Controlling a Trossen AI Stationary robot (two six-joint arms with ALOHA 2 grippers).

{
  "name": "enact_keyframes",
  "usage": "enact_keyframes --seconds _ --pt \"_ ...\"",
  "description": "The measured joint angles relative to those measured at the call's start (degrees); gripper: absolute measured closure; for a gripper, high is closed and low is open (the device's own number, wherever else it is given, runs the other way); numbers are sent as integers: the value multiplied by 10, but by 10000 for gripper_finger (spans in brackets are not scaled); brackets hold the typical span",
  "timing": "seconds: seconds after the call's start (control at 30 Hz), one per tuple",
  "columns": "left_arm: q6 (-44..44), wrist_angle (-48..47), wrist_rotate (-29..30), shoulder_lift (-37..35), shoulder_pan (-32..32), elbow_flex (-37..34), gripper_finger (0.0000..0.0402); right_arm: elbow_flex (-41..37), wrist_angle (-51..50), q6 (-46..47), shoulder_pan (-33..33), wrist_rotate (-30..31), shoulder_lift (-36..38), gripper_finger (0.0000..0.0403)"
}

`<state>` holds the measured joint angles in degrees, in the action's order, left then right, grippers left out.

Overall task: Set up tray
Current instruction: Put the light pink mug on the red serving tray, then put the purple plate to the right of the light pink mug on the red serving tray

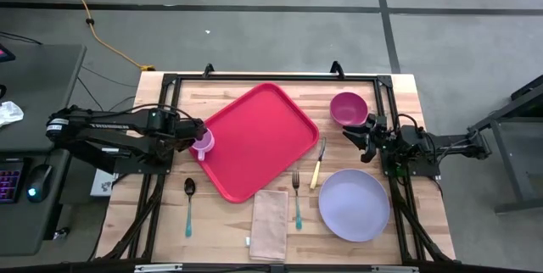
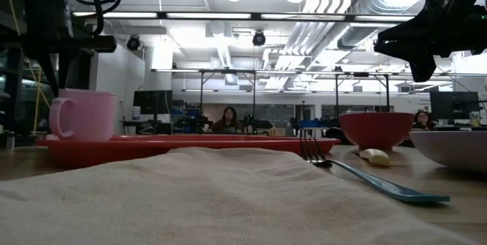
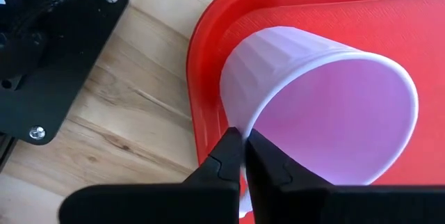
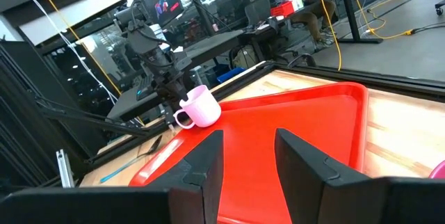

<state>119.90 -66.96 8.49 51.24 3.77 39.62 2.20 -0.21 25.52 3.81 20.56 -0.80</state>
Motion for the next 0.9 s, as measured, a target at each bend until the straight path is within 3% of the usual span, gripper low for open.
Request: enact_keyframes --seconds 0.57,0.9 --pt "0 0 0 0 0 0 262 0 0 0 0 0 0 295" --pt "0 -1 1 -23 0 3 227 0 0 0 0 -1 0 295"
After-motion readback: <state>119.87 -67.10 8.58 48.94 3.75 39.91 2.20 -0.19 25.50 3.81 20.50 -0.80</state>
